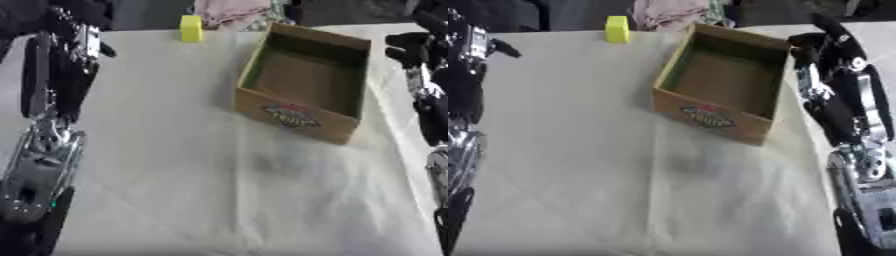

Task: Pick up objects on the table and place them in the box.

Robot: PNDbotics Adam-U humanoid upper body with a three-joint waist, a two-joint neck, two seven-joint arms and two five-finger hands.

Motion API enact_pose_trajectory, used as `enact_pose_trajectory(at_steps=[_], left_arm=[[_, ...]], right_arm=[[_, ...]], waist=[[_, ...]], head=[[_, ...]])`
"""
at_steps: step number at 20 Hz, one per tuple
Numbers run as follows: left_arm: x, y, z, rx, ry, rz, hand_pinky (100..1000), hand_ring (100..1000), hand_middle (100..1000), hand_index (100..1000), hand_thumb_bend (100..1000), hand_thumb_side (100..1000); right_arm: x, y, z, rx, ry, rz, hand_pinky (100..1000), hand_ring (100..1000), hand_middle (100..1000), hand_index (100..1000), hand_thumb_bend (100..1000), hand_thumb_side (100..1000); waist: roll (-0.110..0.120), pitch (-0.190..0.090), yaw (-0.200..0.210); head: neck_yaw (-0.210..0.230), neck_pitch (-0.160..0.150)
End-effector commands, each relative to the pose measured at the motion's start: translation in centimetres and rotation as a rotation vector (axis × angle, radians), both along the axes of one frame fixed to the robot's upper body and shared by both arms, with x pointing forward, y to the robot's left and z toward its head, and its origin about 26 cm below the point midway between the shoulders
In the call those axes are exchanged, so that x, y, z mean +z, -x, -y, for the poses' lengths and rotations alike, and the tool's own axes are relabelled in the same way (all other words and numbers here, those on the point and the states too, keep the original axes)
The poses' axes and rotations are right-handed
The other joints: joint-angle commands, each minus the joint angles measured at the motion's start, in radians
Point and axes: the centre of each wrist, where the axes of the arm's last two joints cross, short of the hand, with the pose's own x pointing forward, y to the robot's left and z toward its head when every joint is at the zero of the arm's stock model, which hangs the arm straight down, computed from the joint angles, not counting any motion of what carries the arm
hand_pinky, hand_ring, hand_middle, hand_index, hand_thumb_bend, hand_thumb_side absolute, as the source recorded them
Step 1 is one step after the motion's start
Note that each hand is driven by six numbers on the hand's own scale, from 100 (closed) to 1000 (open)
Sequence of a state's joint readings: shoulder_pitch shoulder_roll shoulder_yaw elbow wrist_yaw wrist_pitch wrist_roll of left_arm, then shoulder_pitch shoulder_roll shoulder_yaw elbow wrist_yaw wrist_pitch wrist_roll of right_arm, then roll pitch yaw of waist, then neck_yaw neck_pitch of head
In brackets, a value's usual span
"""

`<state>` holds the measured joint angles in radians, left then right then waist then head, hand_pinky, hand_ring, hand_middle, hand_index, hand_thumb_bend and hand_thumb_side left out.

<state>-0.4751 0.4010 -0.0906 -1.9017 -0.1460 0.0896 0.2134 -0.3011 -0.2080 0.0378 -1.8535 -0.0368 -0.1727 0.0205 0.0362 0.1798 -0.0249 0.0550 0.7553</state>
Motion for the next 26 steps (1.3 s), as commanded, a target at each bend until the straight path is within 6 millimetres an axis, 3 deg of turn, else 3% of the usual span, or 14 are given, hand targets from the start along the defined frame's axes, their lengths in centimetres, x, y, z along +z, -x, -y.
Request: enact_pose_trajectory(at_steps=[1,7,14,19,26], left_arm=[[3.0,-1.1,-1.7,0.071,-0.191,0.008,506,701,702,839,253,673],[7.1,-5.5,-3.8,0.218,-0.505,-0.086,551,707,716,837,281,657],[9.4,-10.0,-5.6,0.393,-0.709,-0.143,596,706,719,825,297,634],[9.3,-12.5,-6.2,0.487,-0.722,-0.160,599,706,718,824,294,620],[9.9,-13.8,-7.3,0.615,-0.735,-0.145,637,730,738,826,307,597]], right_arm=[[0.4,0.0,0.2,0.000,0.020,0.015,851,825,667,909,100,447],[0.2,0.1,0.1,0.009,0.022,0.006,851,825,664,909,100,450],[0.2,0.1,-0.1,0.022,0.027,0.005,853,826,662,909,100,452],[0.6,0.2,-0.2,0.028,0.036,0.022,853,826,662,909,100,450],[1.8,0.3,-0.4,0.029,0.061,0.071,854,827,660,909,100,446]], waist=[[0.002,-0.012,-0.005],[0.008,-0.007,-0.022],[0.021,0.007,-0.041],[0.032,0.029,-0.059],[0.061,0.085,-0.104]], head=[[-0.004,-0.005],[-0.005,-0.017],[0.005,-0.035],[0.023,-0.079],[0.054,-0.158]])
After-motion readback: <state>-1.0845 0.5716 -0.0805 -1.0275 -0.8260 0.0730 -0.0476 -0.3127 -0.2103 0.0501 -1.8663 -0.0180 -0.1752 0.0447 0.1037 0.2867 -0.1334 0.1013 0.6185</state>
